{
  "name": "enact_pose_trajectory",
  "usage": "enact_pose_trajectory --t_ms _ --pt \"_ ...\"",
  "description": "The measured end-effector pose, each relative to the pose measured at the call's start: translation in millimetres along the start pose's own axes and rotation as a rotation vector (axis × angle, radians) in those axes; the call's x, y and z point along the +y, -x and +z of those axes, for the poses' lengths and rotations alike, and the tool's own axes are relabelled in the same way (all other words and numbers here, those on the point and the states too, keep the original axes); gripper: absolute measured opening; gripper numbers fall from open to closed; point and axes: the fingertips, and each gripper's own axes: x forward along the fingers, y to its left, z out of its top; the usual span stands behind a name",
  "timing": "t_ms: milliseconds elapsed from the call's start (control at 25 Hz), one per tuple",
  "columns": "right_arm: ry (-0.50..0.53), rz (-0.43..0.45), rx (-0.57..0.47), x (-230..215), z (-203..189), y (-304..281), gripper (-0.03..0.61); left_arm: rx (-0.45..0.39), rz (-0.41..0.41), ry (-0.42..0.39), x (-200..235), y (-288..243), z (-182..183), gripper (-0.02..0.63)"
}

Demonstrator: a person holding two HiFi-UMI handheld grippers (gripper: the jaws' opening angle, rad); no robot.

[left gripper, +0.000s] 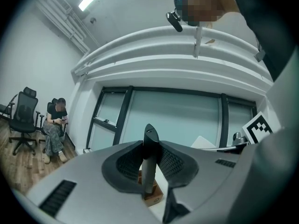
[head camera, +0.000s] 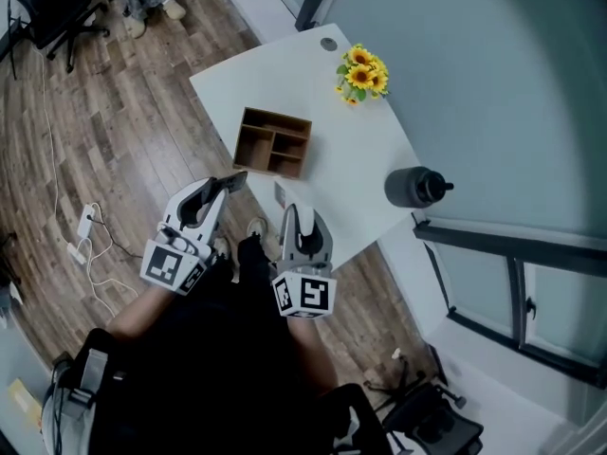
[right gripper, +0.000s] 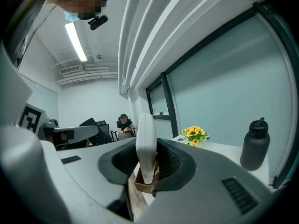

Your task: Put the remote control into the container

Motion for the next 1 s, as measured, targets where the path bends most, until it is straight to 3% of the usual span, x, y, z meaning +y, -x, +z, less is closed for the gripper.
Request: enact_pose_trajectory --t_ms 1000 --pt "-0.022 0.03 0.095 -47.6 -48.8 -57.4 0.092 0.045 0.039 0.039 20.8 -57.6 -34.0 0.084"
